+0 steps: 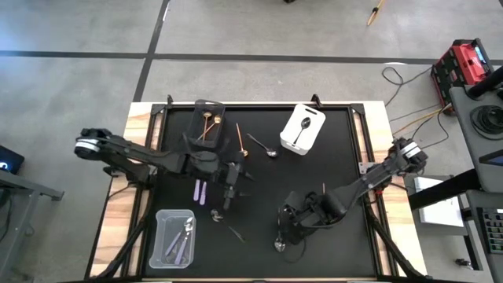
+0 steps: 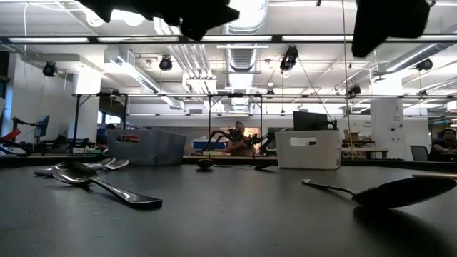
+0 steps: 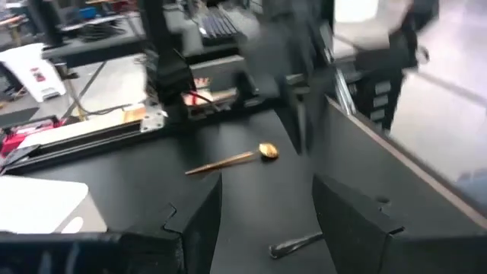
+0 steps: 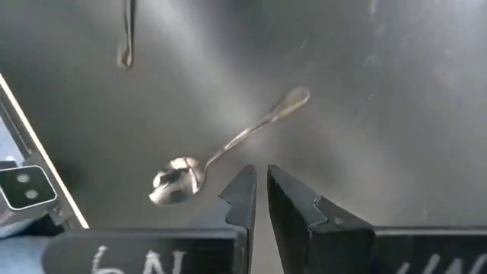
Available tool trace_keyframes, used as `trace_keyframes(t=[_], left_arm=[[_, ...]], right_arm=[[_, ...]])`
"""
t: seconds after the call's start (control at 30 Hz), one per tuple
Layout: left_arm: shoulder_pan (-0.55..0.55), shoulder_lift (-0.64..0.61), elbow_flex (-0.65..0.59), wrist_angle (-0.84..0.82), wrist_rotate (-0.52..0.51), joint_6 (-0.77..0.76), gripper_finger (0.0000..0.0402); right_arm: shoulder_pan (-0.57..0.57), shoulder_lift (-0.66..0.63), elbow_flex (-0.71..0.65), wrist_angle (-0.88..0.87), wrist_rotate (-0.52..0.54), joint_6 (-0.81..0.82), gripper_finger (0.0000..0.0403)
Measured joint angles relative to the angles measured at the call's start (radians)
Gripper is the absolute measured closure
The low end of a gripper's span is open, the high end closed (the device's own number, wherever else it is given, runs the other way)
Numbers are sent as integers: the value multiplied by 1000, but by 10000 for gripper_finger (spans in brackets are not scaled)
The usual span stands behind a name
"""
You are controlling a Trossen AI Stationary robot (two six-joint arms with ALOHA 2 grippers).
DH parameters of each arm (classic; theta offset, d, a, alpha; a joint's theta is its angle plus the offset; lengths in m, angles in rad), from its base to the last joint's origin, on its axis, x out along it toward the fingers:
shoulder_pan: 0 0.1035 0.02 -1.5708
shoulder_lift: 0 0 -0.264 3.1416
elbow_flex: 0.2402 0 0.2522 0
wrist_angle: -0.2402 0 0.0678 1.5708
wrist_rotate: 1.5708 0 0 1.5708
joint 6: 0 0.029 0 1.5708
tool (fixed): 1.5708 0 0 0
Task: Sort silverware by color (type)
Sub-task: Put the black spoon into the white bin
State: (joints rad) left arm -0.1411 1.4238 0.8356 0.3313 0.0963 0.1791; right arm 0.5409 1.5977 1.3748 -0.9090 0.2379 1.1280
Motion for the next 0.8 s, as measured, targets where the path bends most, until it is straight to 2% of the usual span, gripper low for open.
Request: trace_keyframes(t=[0.2,0.33,0.43,0.53,0.8], left_arm=[[-75,142,46,-4,1,144,214],[-115,226,88,2,2,179,214],[-131,292,138,5,18,188,214],[-135,361,192,7,86,210,214],[-135,515,294,5,116,305,214]], right_arm=[[31,-102,-32,3,131,-42,376],[43,-177,-84,5,175,-43,376],[49,-232,-130,15,185,-47,376],[49,-288,-186,50,192,-47,376],[48,-437,-380,308,185,-93,376]])
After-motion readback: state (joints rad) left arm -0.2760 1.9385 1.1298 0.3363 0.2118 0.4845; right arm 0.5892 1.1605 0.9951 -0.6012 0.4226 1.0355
